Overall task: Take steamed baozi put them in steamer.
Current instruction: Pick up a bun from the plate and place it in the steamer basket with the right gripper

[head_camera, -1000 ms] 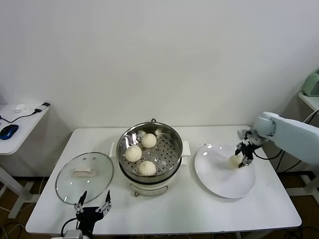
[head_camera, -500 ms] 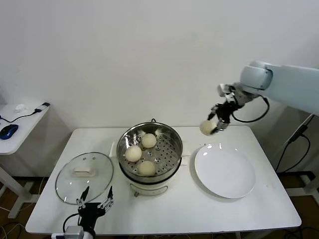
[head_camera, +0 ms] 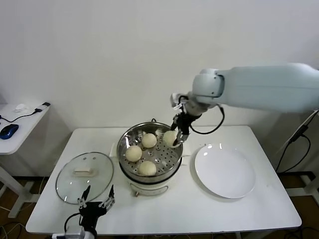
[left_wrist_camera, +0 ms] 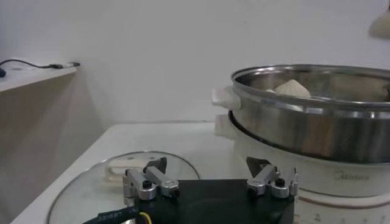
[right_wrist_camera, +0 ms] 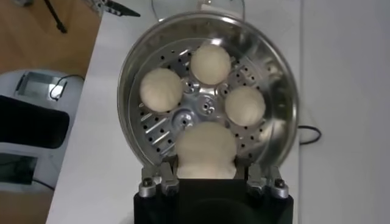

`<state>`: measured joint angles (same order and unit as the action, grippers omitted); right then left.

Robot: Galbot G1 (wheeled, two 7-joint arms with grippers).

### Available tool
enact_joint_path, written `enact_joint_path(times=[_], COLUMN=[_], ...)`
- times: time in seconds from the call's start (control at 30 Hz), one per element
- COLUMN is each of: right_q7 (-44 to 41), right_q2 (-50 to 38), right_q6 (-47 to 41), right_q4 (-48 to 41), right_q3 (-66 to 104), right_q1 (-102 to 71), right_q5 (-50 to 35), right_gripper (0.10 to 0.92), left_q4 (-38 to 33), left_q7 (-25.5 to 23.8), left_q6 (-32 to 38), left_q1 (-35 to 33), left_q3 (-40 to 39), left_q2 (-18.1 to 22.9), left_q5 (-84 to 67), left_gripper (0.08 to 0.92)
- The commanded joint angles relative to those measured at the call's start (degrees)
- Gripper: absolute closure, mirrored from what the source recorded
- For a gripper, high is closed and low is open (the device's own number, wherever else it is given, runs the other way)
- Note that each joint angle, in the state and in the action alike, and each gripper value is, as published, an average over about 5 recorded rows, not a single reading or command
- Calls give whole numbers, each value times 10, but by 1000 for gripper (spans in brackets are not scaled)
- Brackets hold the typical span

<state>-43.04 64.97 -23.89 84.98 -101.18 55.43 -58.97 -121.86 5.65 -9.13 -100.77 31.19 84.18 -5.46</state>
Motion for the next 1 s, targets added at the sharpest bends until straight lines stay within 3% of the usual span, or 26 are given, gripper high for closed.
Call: enact_joint_path(times=[0.03,0.53,0.8,1.0], right_q7=[69,78,32,-86], right_q2=[56,54,55,29], right_q6=[-38,-27,12,82], right_q4=[-44,-88,-106,-115], right_q3=[1,31,29,37], right_q1=[-110,-171,-145,-78], right_q5=[14,41,56,11], right_gripper=[396,396,235,203], left_q4=[-2,5,8,8], left_q7=[-1,0,0,0], left_q6=[0,0,0,-1], left_q1=[0,5,6,7], left_q3=[-2,1,3,3], left_q2=[-1,4,2,2], left_q5=[0,-1,-2,-3], left_gripper=[177,177,177,177])
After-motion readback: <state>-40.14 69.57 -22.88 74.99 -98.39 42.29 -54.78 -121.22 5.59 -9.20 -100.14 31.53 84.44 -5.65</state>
